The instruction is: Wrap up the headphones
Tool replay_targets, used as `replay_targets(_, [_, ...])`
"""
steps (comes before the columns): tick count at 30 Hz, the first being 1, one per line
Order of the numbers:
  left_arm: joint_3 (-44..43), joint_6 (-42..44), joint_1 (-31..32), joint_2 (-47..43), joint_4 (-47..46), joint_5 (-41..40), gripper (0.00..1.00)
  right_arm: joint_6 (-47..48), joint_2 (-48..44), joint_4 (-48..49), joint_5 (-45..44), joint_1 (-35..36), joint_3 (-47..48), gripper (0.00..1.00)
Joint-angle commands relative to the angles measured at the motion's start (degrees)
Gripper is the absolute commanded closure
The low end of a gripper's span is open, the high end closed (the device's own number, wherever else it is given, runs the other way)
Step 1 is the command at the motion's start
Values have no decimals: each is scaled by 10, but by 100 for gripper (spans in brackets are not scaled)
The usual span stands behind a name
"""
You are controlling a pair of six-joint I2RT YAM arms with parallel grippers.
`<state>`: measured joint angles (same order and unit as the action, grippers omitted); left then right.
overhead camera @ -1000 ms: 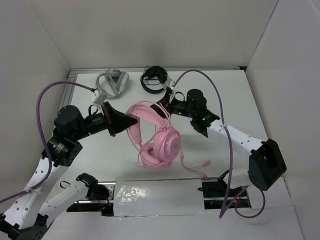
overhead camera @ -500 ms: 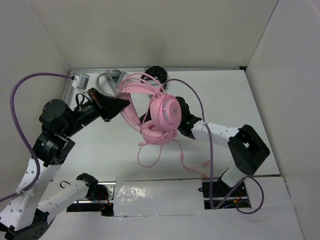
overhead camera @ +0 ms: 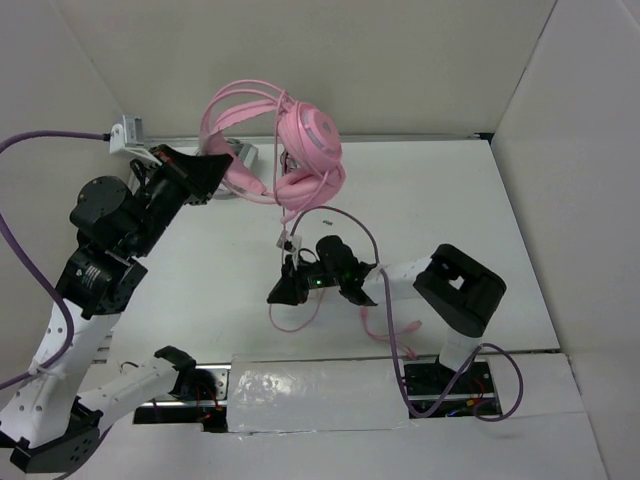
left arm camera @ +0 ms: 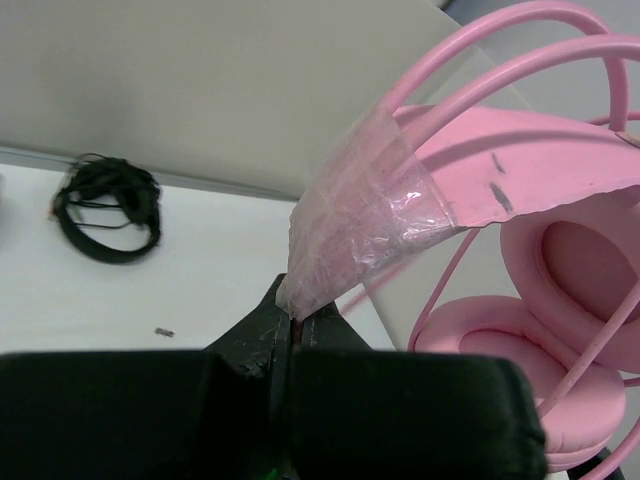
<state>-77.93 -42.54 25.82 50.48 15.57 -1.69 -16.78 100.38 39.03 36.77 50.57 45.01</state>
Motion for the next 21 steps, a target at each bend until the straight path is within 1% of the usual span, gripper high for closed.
replay_targets(1, [-52,-43,2,11,-51,-128,100,-29,-5,65,-10,14,-40,74])
replay_targets(3, [-56,-40,1,29,-53,-166,100,-39,-20,65,-34,32,-58,83])
replay_targets(4, [-57,-37,2,44,-57,-204,100,-41,-37,61,-53,40,-80,87])
replay_targets(5, [-62,-31,1,54,-57,-225,100,-41,-48,54,-72,50,-90,94])
replay_targets(6, [-66,-30,1,66,-48,-247,100,-40,-57,46,-105,59,-98,98])
replay_targets(7, [-78,-28,0,91,-39,-286,100,-46,-83,36,-122,77,-117,100])
replay_targets(8, [-84,-30,-4,115,-31,-313,100,-46,-116,16,-159,94,-133,100])
replay_targets(9, [-84,-30,-4,116,-22,-314,100,-46,-116,-2,-181,95,-135,100])
replay_targets(10, [-88,-39,-17,139,-17,-315,100,-46,-149,-30,-209,117,-134,100])
replay_targets(11, [-97,-46,-26,153,4,-308,100,-42,-168,-81,-258,132,-131,100])
replay_targets(12, [-97,-60,-33,165,21,-300,100,-41,-188,-110,-291,145,-128,100])
replay_targets(13, [-107,-72,-47,189,30,-293,100,-39,-224,-142,-324,180,-123,100])
replay_targets(14, [-109,-82,-52,201,42,-287,100,-36,-244,-174,-359,197,-116,100])
replay_targets(15, [-107,-86,-60,218,52,-288,100,-41,-278,-247,-450,215,-95,100])
replay_targets(16, [-102,-88,-65,226,54,-289,100,-42,-295,-284,-494,249,-84,100])
replay_targets(17, [-100,-103,-67,235,69,-289,100,-43,-312,-348,-529,261,-63,100])
replay_targets(18, [-89,-112,-75,248,83,-288,100,-49,-343,-376,-590,269,-50,100])
replay_targets(19, [-81,-117,-76,254,89,-287,100,-51,-357,-404,-609,277,-42,100])
replay_targets(20, [-72,-123,-77,261,96,-290,100,-54,-371,-457,-629,278,-20,100])
replay_targets(21, [-52,-121,-78,272,99,-289,100,-56,-387,-481,-654,279,-6,100])
